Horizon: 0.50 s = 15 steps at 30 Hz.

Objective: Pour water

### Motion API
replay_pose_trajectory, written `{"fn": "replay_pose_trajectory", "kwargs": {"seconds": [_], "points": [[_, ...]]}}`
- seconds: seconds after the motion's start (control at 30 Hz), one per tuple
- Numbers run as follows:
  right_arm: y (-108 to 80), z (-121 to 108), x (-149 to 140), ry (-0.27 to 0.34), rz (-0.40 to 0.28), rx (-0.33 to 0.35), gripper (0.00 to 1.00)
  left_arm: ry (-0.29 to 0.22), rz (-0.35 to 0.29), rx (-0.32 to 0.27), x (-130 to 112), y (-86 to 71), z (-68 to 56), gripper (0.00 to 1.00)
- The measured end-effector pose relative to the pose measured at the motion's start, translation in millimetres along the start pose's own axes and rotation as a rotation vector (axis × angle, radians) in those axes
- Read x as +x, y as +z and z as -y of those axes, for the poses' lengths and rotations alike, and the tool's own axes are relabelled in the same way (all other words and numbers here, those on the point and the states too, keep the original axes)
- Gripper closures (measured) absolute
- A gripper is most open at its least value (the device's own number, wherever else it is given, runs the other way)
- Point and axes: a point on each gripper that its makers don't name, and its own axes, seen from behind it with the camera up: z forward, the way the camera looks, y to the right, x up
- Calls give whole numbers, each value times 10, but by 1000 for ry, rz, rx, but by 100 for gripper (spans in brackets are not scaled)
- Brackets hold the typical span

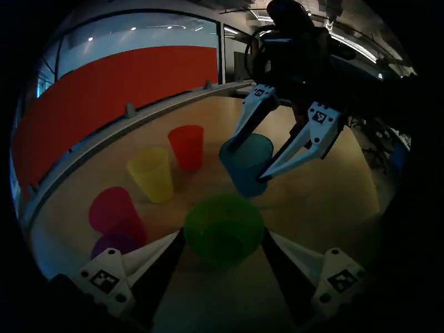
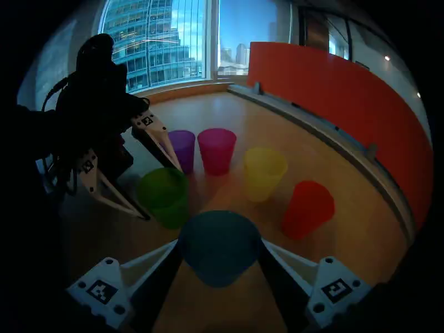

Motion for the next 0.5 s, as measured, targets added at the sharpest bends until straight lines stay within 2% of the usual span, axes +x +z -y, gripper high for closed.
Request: {"fn": "replay_pose_trajectory", "kwargs": {"seconds": [0.27,0.5], "points": [[-1,-9,-10,5,-2,1,8,-5,0,11,-14,-33,30,3],[29,-25,-79,11,2,-7,8,-5,7,8,-63,-53,-11,3]]}}
